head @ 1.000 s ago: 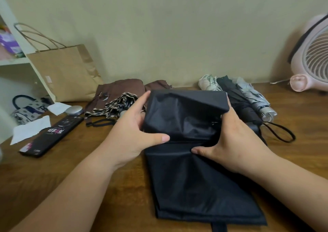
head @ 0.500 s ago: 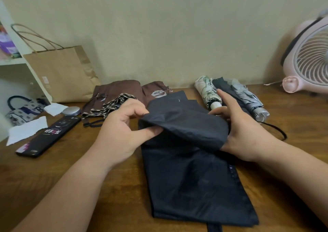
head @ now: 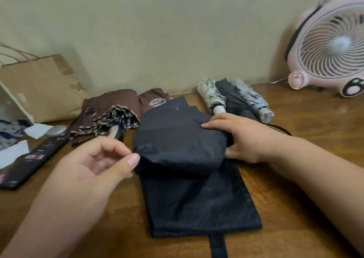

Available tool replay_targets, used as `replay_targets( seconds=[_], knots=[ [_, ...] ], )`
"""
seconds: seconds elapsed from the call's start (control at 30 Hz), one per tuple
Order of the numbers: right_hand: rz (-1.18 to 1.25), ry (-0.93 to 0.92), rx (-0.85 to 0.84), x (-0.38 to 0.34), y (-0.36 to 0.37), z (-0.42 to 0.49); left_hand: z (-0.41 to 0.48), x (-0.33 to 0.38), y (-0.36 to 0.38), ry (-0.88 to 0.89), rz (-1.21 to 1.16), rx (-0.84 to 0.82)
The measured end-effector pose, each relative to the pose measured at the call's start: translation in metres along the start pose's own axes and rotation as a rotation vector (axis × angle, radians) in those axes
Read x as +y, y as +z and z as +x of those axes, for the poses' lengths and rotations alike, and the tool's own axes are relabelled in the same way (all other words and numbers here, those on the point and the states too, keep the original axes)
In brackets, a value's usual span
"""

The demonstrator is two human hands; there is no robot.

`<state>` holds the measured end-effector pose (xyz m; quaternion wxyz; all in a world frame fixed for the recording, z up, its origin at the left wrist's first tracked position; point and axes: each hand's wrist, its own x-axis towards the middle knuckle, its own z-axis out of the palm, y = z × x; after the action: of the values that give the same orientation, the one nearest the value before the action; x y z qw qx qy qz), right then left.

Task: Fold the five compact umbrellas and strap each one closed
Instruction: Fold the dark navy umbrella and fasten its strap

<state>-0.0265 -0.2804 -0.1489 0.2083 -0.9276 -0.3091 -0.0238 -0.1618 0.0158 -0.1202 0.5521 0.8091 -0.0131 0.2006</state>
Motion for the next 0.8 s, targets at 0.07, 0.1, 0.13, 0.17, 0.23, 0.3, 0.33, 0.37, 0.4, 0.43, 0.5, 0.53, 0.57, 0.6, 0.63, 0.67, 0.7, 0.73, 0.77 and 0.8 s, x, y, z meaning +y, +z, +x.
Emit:
replay_targets(
  seconds=[0.07, 0.1, 0.13, 0.17, 0.23, 0.3, 0.33, 0.37, 0.4, 0.43, 0.5, 0.53, 0.57, 0.6, 0.63, 0.67, 0.7, 0.73, 0.77, 0.8],
  knots=[
    [-0.024, 0.012, -0.006, -0.001, 0.000, 0.000, -0.009, -0.006, 0.012, -0.129, -0.123, -0.033],
    [-0.033, 0.014, -0.007, -0.001, 0.000, 0.000, -0.012, -0.008, 0.016, -0.180, -0.192, -0.065],
    [-0.040, 0.009, -0.005, -0.001, 0.000, 0.000, -0.015, -0.006, 0.018, -0.230, -0.278, -0.114],
    [-0.047, 0.003, -0.002, -0.001, 0.000, 0.000, -0.017, -0.005, 0.018, -0.270, -0.358, -0.172],
    [-0.060, -0.012, -0.001, 0.000, 0.000, -0.002, -0.021, 0.001, 0.018, -0.315, -0.374, -0.244],
    [-0.062, -0.019, 0.003, 0.001, 0.000, -0.002, -0.021, 0.001, 0.021, -0.378, -0.283, -0.217],
    [-0.065, -0.023, 0.005, 0.001, 0.000, -0.002, -0.018, 0.001, 0.022, -0.429, -0.216, -0.195],
    [-0.077, -0.027, 0.006, 0.001, 0.001, -0.001, -0.014, 0.000, 0.022, -0.473, -0.121, -0.194],
    [-0.097, -0.025, 0.002, 0.001, 0.001, -0.001, -0.009, 0.000, 0.021, -0.481, 0.020, -0.228],
    [-0.118, -0.018, -0.003, 0.000, 0.001, -0.002, -0.002, 0.001, 0.020, -0.446, 0.221, -0.275],
    [-0.145, -0.006, -0.012, -0.001, 0.001, -0.003, 0.014, 0.004, 0.015, -0.236, 0.676, -0.303],
    [-0.148, -0.004, -0.016, -0.001, 0.001, -0.003, 0.022, 0.006, 0.014, -0.070, 0.858, -0.241],
    [-0.147, -0.001, -0.021, -0.002, 0.001, -0.002, 0.031, 0.007, 0.014, 0.101, 0.952, -0.169],
    [-0.144, 0.008, -0.031, -0.002, 0.001, -0.002, 0.039, 0.007, 0.016, 0.246, 0.965, -0.159],
    [-0.136, 0.014, -0.038, -0.003, 0.001, -0.003, 0.048, 0.005, 0.019, 0.325, 0.944, -0.228],
    [-0.123, 0.016, -0.045, -0.003, 0.001, -0.003, 0.054, 0.002, 0.023, 0.341, 0.902, -0.342],
    [-0.104, 0.014, -0.043, -0.004, 0.001, -0.004, 0.057, -0.003, 0.027, 0.301, 0.860, -0.457],
    [-0.076, 0.015, -0.031, -0.005, 0.001, -0.004, 0.057, -0.008, 0.032, 0.232, 0.812, -0.547],
    [-0.053, 0.013, -0.006, -0.007, 0.000, -0.004, 0.055, -0.014, 0.035, 0.172, 0.755, -0.594],
    [-0.059, 0.012, 0.031, -0.009, -0.001, -0.004, 0.052, -0.020, 0.038, 0.153, 0.708, -0.598]
  ],
)
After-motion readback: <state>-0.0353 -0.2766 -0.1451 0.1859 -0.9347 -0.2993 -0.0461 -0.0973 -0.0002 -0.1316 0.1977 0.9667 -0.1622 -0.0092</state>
